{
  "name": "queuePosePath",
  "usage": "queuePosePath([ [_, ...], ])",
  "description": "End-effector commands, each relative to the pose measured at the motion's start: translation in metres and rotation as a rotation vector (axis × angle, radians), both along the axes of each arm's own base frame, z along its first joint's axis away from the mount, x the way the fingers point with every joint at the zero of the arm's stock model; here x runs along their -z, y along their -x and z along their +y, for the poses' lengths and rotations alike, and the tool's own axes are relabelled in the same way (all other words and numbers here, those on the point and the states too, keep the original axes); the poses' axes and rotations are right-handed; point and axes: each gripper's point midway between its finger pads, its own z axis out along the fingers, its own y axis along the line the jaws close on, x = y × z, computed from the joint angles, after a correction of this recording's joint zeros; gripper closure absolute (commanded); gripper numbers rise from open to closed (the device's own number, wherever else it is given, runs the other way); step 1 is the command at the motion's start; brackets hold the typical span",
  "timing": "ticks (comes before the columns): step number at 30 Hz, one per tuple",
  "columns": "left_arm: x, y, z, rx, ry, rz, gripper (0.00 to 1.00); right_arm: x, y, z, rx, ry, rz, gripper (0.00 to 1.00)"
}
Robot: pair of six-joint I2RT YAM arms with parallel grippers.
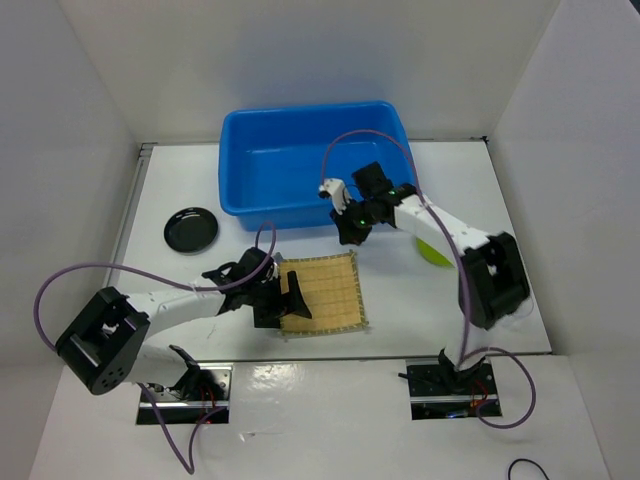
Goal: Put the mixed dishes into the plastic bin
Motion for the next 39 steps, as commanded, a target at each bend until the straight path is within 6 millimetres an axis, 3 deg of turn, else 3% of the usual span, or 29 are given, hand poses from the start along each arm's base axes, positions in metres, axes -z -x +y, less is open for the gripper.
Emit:
queuePosePath([
  [1,0.014,0.002,0.014,-0.023,-0.061,-0.024,0.0,-0.056,0.045,-0.004,-0.064,-0.117,-0.097,1.0],
  [2,0.011,0.0,0.012,-0.024,-0.049,-0.04,0.0,-0.056,0.057,-0.003,-0.081,-0.118,-0.098,1.0],
  [3,0.012,-0.003,0.014,-0.045,-0.044,-0.036,0.0,-0.043,0.07,-0.009,-0.089,-0.088,-0.084,1.0],
  [5,0.013,-0.005,0.015,-0.064,-0.037,-0.035,0.0,-0.041,0.078,-0.014,-0.083,-0.06,-0.117,1.0],
  [6,0.012,-0.007,0.014,-0.065,-0.031,-0.042,0.0,-0.023,0.086,-0.018,-0.068,-0.046,-0.072,1.0],
  [9,0.012,-0.01,0.014,-0.071,-0.033,-0.055,0.0,0.0,0.099,-0.018,-0.095,-0.046,0.0,0.98],
  [13,0.011,-0.015,0.011,-0.084,-0.017,-0.079,0.0,0.028,0.102,-0.015,-0.107,-0.02,0.09,0.98],
  [16,0.014,-0.016,0.012,-0.108,-0.008,-0.085,0.0,0.059,0.09,-0.025,-0.024,0.094,0.143,0.98],
  [21,0.019,-0.017,0.015,-0.126,-0.014,-0.094,0.0,0.074,0.087,-0.023,-0.013,0.119,0.154,0.99],
  [29,0.016,-0.032,0.009,-0.142,0.017,-0.159,0.0,0.123,0.089,-0.043,0.051,0.269,0.244,1.0],
  [35,0.017,-0.05,-0.013,-0.117,0.101,-0.208,0.0,0.128,0.087,-0.042,0.05,0.279,0.26,1.0],
  [36,0.027,-0.047,-0.014,-0.107,0.093,-0.178,0.01,0.128,0.087,-0.042,0.05,0.279,0.26,1.0],
  [38,0.024,-0.055,-0.023,-0.097,0.12,-0.193,0.06,0.128,0.087,-0.042,0.05,0.279,0.26,1.0],
  [39,0.03,-0.053,-0.024,-0.087,0.121,-0.176,0.17,0.128,0.087,-0.042,0.05,0.279,0.26,1.0],
])
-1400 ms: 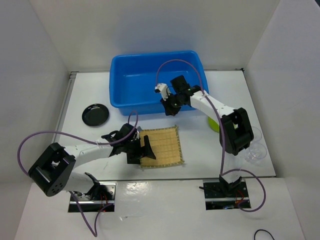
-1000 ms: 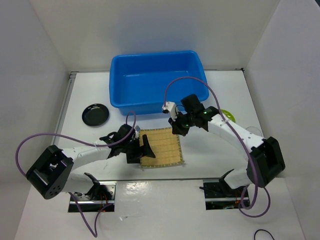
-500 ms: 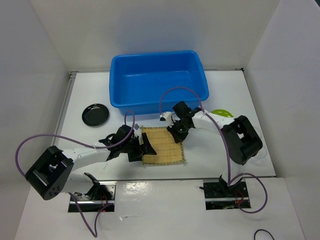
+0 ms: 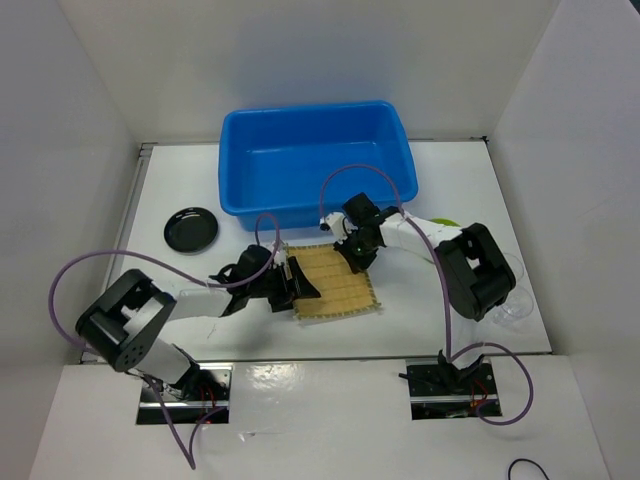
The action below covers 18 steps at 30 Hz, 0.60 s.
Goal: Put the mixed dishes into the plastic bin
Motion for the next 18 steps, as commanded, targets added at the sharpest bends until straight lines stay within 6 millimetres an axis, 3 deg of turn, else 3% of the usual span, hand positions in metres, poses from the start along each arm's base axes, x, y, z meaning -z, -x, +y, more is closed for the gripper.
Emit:
queuePosePath([
  [1,0.031,-0.003,0.001,0.015,-0.062,-0.002,0.28,0.034,0.024,0.0,-0.027,0.035,0.098,1.0],
  [3,0.035,-0.003,0.002,0.021,-0.072,0.001,0.58,0.034,0.024,0.0,-0.027,0.035,0.098,1.0],
  [4,0.035,-0.003,0.002,0.021,-0.072,0.001,0.82,0.034,0.024,0.0,-0.027,0.035,0.098,1.0],
  [6,0.037,-0.002,0.004,0.015,-0.085,0.008,0.97,0.034,0.024,0.0,-0.027,0.035,0.098,1.0],
  [10,0.027,-0.003,0.007,0.002,-0.109,-0.015,1.0,0.031,0.024,-0.001,-0.035,0.036,0.094,1.0],
  [11,0.014,-0.008,0.007,-0.005,-0.102,-0.053,1.0,0.024,0.024,-0.001,-0.044,0.036,0.089,1.0],
  [13,0.01,-0.004,0.015,-0.028,-0.153,-0.048,1.0,0.007,0.02,0.005,-0.061,0.004,0.064,1.0],
  [14,-0.009,-0.009,0.014,-0.04,-0.136,-0.082,1.0,-0.001,0.019,0.005,-0.071,-0.005,0.044,1.0],
  [16,-0.019,0.0,0.019,-0.029,-0.16,-0.073,1.0,-0.038,0.014,0.01,-0.081,-0.082,-0.031,1.0],
  [17,-0.035,0.003,0.022,-0.025,-0.15,-0.096,1.0,-0.052,0.006,0.003,-0.052,-0.111,-0.061,1.0],
  [18,-0.047,0.003,0.022,-0.021,-0.141,-0.119,1.0,-0.078,-0.001,-0.002,-0.038,-0.155,-0.131,1.0],
])
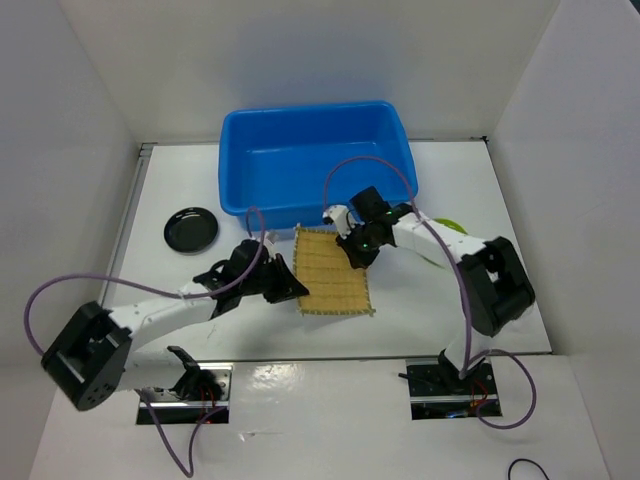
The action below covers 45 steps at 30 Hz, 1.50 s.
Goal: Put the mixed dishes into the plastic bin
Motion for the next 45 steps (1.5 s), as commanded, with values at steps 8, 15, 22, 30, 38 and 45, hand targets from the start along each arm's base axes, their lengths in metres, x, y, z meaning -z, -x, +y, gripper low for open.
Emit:
queuePosePath([
  [8,-0.173,0.012,0.046,0.017,-0.071,-0.382,1.0,-0.148,-0.024,-0.11,0.283,-0.171,-0.336,1.0],
  [15,-0.271,-0.006,0.017,0.176,0.032,-0.504,1.0,-0.142,-0.001,-0.162,0.486,0.03,-0.371,1.0],
  [22,-0.314,-0.13,0.018,0.05,0.054,-0.549,1.0,-0.19,0.001,-0.227,0.837,0.007,-0.669,1.0],
  [30,-0.242,-0.286,0.02,-0.062,0.114,-0.359,1.0,-0.202,0.008,-0.232,0.835,-0.022,-0.721,1.0],
  [38,-0.126,-0.345,-0.026,-0.009,0.128,-0.103,0.94,-0.203,0.008,-0.236,0.849,-0.008,-0.726,0.99],
  [45,-0.107,-0.356,-0.048,0.023,0.229,-0.051,0.85,-0.203,0.008,-0.237,0.855,-0.001,-0.728,0.98],
])
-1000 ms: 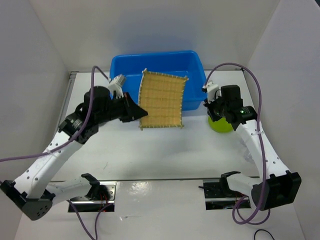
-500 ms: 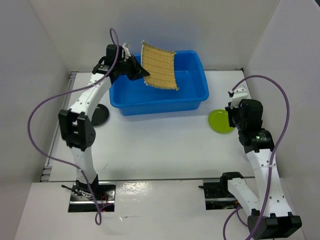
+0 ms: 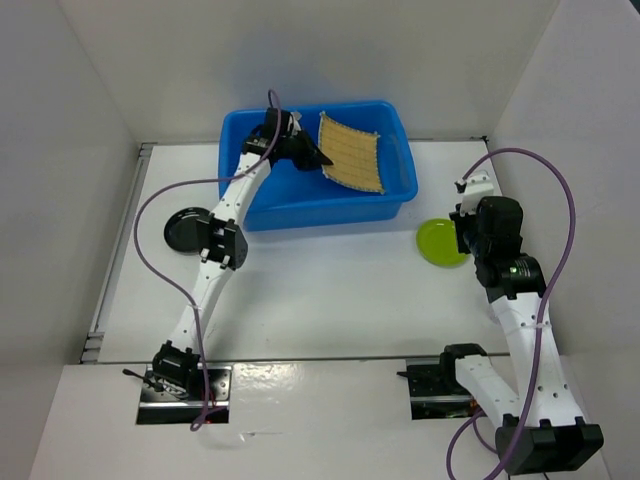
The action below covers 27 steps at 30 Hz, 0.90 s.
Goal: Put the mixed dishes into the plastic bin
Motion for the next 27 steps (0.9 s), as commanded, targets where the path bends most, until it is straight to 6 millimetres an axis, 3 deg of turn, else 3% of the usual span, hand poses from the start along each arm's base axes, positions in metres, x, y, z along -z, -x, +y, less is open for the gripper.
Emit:
queuePosePath([
  [1,-0.022,0.018,-0.015,0.076,0.072,0.007,0.82,-0.012,-0.005,-0.004,0.033,-0.009,-0.056,0.98],
  [3,-0.006,0.019,-0.01,0.059,0.024,0.033,0.76,-0.012,-0.005,-0.004,0.033,-0.009,-0.056,0.96],
  [6,0.002,0.018,0.004,0.031,-0.045,0.028,0.55,-0.012,-0.005,-0.004,0.033,-0.009,-0.056,0.91],
  [7,-0.006,0.017,0.008,0.031,-0.073,-0.007,0.39,-0.012,-0.005,-0.004,0.033,-0.009,-0.056,0.86],
  [9,-0.014,0.017,0.015,0.013,-0.121,-0.036,0.31,-0.01,-0.007,-0.004,0.033,-0.008,-0.047,0.8],
  [10,-0.03,0.015,0.023,-0.019,-0.156,-0.077,0.27,-0.01,-0.007,-0.004,0.033,-0.008,-0.047,0.76],
  [11,-0.036,0.017,0.029,-0.024,-0.197,-0.096,0.01,-0.01,-0.007,-0.004,0.033,-0.008,-0.047,0.72],
  [12,-0.046,0.015,0.04,-0.047,-0.227,-0.122,0.01,-0.01,-0.007,-0.004,0.033,-0.008,-0.047,0.67],
  [13,-0.073,0.014,0.055,-0.106,-0.285,-0.182,0.01,-0.01,-0.007,-0.004,0.033,-0.008,-0.047,0.56],
  [15,-0.095,0.019,0.085,-0.161,-0.412,-0.232,0.01,-0.012,-0.008,-0.006,0.043,-0.004,-0.056,0.49],
  [16,-0.129,0.022,0.109,-0.251,-0.495,-0.3,0.01,-0.012,-0.008,-0.008,0.051,0.0,-0.056,0.43],
  [18,-0.154,0.035,0.141,-0.277,-0.621,-0.355,0.01,-0.012,-0.008,-0.008,0.051,0.0,-0.056,0.38],
  [19,-0.183,0.046,0.168,-0.324,-0.643,-0.384,0.01,-0.012,-0.008,-0.008,0.051,0.0,-0.056,0.35],
  [22,-0.188,0.079,0.232,-0.407,-0.699,-0.236,0.01,-0.012,-0.007,-0.009,0.063,-0.003,-0.057,0.12],
  [23,-0.187,0.087,0.271,-0.496,-0.767,-0.186,0.01,-0.014,-0.006,-0.009,0.063,-0.004,-0.067,0.01],
  [24,-0.206,0.104,0.288,-0.563,-0.787,-0.189,0.01,-0.014,-0.006,-0.009,0.063,-0.004,-0.067,0.01],
  [25,-0.172,0.112,0.305,-0.578,-0.86,-0.075,0.0,-0.014,-0.006,-0.009,0.063,-0.004,-0.067,0.01],
  [26,-0.167,0.123,0.328,-0.655,-0.943,-0.029,0.0,-0.014,-0.006,-0.006,0.054,-0.004,-0.067,0.01],
  [27,-0.173,0.139,0.338,-0.687,-0.987,-0.019,0.0,-0.017,-0.005,-0.006,0.054,-0.005,-0.076,0.01],
])
